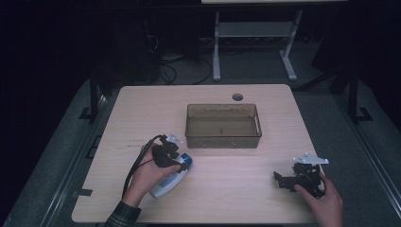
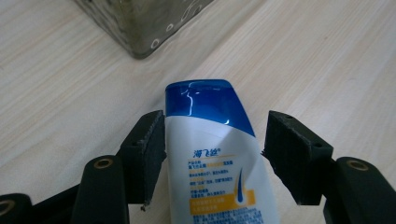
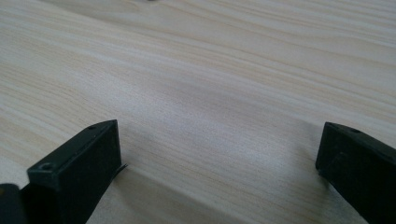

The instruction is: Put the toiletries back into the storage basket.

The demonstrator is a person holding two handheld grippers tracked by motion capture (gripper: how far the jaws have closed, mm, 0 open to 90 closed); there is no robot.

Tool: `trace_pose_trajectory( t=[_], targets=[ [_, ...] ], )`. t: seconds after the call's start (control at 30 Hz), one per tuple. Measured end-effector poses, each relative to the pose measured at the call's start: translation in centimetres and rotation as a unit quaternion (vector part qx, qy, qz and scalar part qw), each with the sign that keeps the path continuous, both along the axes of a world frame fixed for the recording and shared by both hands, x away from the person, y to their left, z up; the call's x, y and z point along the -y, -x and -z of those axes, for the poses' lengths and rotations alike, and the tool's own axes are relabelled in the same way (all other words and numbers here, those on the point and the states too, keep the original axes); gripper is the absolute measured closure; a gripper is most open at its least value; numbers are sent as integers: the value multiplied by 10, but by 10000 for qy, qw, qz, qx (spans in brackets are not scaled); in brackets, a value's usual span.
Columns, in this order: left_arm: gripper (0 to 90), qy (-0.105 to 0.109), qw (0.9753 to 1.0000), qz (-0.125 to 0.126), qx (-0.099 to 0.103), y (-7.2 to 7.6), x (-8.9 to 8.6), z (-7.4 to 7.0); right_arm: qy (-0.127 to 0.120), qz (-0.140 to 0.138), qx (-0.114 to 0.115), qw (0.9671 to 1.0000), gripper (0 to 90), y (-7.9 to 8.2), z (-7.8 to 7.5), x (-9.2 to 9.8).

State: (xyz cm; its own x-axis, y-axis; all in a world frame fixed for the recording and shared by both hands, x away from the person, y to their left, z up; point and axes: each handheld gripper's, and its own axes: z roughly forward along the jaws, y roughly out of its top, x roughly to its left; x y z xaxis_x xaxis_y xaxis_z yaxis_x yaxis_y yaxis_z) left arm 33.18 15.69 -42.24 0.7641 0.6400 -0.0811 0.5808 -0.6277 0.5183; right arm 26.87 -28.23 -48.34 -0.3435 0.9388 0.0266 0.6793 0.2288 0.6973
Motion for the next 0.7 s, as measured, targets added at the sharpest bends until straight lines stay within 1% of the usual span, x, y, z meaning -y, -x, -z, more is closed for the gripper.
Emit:
trace_pose_trajectory(
  t=[0.13,0.23,0.3,0.43,0.53,0.7],
  targets=[
    [369,-60,10000,5,-47,-1,3,6,0,0,0,10000,0,0,0,0],
    [353,-44,9999,-31,-93,-2,4,9,1,-1,2,10000,0,0,0,0],
    [344,-119,9999,-28,-79,-2,5,10,2,-2,2,10000,0,0,0,0],
    [326,-197,9997,-14,-148,-3,8,15,2,-2,2,10000,0,0,0,0],
    [320,-248,9996,10,-126,-3,9,16,1,0,0,10000,0,0,0,0],
    [317,-273,9995,-36,-144,-3,10,19,2,-3,3,10000,0,0,0,0]
  ],
)
